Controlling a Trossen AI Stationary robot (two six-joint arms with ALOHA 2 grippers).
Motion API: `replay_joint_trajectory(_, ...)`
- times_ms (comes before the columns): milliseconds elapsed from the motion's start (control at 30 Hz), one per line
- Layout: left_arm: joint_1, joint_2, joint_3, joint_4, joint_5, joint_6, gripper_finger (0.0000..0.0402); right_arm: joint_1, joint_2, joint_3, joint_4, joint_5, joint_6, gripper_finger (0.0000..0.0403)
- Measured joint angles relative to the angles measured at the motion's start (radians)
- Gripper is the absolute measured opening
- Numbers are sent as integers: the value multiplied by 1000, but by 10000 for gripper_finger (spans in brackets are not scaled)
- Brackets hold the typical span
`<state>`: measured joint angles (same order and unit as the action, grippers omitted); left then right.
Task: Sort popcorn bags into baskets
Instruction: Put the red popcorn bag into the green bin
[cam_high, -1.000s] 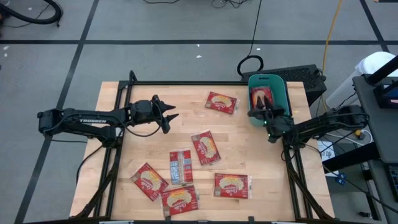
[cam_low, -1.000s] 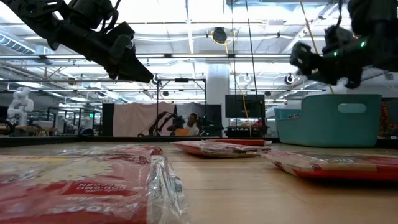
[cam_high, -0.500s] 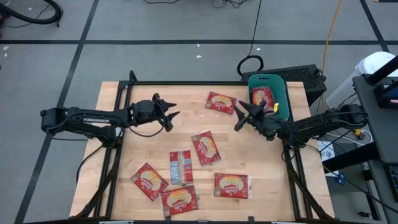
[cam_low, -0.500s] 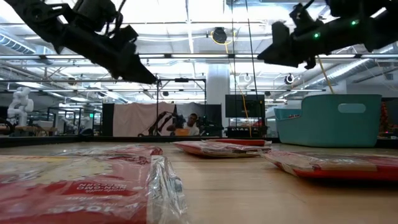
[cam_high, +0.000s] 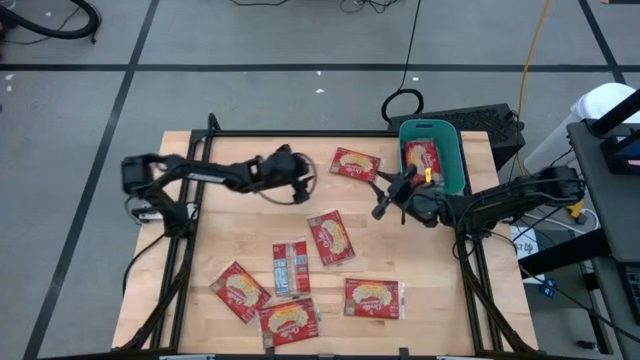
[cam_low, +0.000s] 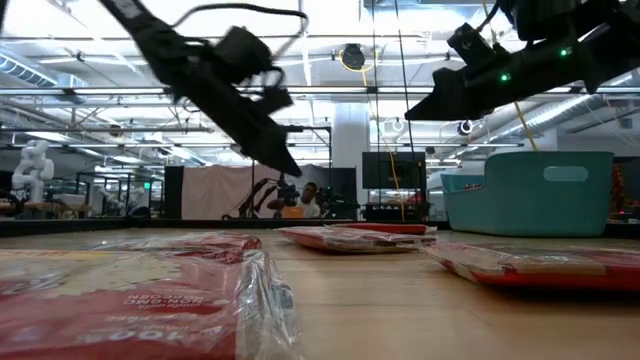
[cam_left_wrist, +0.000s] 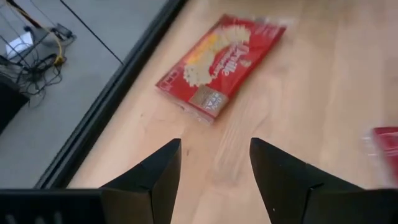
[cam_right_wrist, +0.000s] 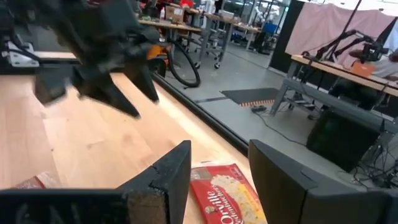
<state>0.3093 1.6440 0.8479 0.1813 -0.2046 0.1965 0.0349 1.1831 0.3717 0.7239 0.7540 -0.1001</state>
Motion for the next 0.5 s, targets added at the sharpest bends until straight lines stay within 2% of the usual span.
replay_joint_trajectory(233,24,227,212,-154,74,84,197,3,0,-28,6,-21,27,155)
replay_joint_trajectory(333,23,304,288,-197,55,86,211,8,0,-38,5,-53,36,155)
replay_joint_trajectory(500,23,383,374,-214,-35,64,249,13,0,-48,6,-53,36,155)
